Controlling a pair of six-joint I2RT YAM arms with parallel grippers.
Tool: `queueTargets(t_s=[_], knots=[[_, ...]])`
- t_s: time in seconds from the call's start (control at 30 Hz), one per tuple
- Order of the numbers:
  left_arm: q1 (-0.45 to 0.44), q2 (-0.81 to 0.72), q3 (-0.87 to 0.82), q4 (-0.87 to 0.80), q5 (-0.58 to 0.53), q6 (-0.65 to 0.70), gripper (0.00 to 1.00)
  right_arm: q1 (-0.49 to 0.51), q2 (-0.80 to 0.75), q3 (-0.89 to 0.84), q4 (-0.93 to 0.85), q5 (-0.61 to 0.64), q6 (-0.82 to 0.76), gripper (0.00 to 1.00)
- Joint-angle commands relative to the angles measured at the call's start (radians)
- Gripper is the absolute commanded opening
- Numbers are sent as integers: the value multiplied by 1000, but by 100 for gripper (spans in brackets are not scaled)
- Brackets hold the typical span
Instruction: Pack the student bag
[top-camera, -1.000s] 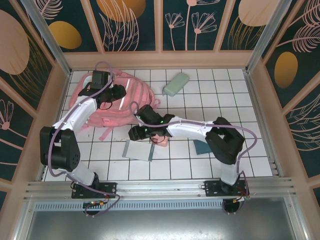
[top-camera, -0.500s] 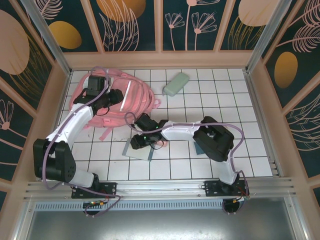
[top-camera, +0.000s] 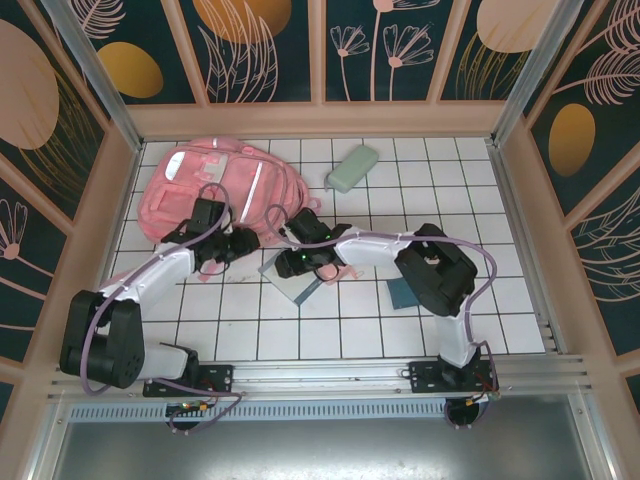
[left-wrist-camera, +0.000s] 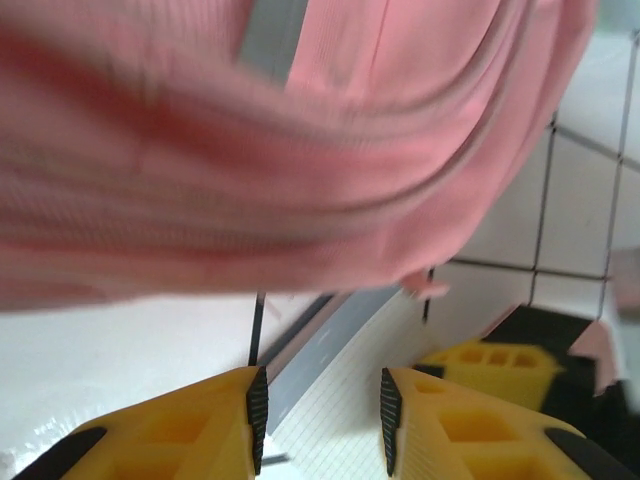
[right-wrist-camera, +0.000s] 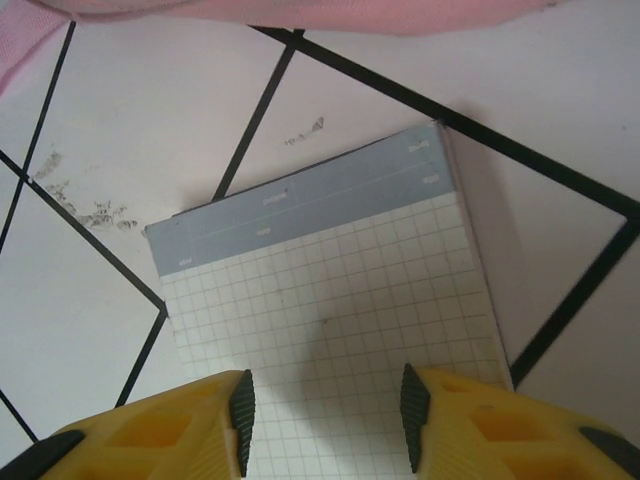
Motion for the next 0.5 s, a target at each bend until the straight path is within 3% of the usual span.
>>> queueTargets(t_s=[0.0, 0.17, 0.47], knots=[[-40, 17, -33, 78, 30, -23, 37, 25, -83, -33, -82, 32, 58, 51], [-78, 99, -22, 130, 30, -7, 37, 73, -161, -116, -73, 46, 187, 57], [-89, 218, 28, 158, 34, 37, 38, 149, -267, -276, -17, 112, 373, 58]])
